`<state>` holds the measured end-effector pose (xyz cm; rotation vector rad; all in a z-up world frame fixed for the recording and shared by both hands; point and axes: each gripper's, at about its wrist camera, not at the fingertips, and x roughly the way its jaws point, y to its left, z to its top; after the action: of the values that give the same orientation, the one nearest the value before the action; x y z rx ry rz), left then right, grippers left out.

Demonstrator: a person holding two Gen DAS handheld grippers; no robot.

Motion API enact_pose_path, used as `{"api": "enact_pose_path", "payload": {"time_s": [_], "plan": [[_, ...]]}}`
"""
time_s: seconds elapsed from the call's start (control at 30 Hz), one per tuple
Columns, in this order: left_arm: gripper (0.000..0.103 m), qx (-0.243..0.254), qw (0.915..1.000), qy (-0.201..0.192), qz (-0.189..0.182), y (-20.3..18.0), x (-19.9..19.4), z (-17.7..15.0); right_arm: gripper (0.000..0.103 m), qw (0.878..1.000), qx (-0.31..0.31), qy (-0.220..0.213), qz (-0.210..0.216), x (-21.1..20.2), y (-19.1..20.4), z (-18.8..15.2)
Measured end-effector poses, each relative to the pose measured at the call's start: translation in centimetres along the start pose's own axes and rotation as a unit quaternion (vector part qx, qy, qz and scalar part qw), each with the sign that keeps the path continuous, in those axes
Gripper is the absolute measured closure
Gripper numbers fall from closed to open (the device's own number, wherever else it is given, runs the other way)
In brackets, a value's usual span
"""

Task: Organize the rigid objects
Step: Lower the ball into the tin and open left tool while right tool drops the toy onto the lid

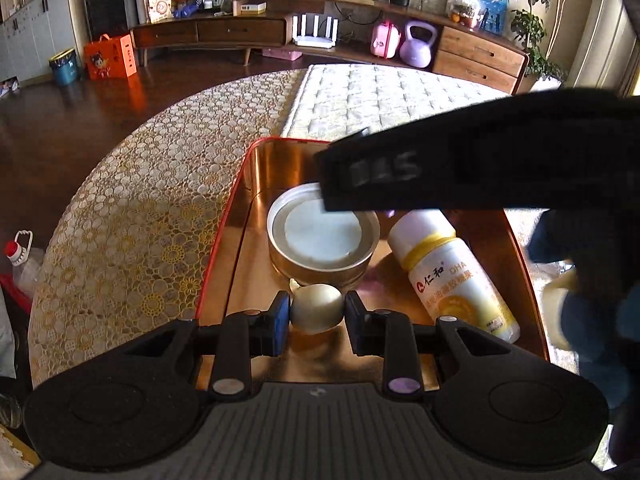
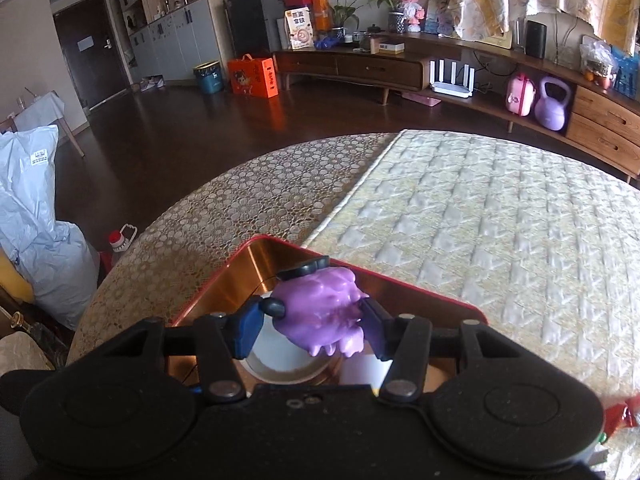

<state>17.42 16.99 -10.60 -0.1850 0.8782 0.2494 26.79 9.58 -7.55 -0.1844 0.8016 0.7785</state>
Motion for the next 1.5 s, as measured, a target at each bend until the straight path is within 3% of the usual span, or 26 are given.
{"api": "enact_pose_path", "payload": {"time_s": [0.2,0.47,0.53,0.93,1.1,1.27,1.5], "plan": [[0.074,0.018,0.9997,-0.014,0.008,-0.6,0.4,-0.1,0.05,1.0,0.0,0.01,-0.006,1.0,-0.2,-0.1],[0.074,0.02,0.9998,0.005,0.003,-0.9,1.5,-0.4,0.049,1.0,0.008,0.01,-0.002,0.8,-0.5,-0.1],[0.074,0.018,0.9998,0.009,0.002,-0.9,1.6,-0.2,0.044,1.0,0.012,0.006,-0.002,0.6,-0.5,0.0],[0.072,0.021,0.9991,0.038,0.003,-1.0,1.9,0.6,0.042,0.999,0.018,-0.028,0.005,-5.1,-2.2,-1.4],[0.056,0.016,0.9991,0.037,-0.013,-1.0,1.3,0.4,0.042,0.998,0.043,-0.04,0.011,-8.2,-3.5,-2.9],[0.036,0.026,0.9994,0.021,0.001,-1.7,0.0,0.0,0.041,0.997,0.05,-0.056,0.01,-11.4,-4.4,-4.8],[0.036,0.015,0.9999,0.007,-0.002,-1.5,-2.4,-0.4,0.036,0.996,0.059,-0.068,-0.024,-15.1,-5.2,-8.0]]}}
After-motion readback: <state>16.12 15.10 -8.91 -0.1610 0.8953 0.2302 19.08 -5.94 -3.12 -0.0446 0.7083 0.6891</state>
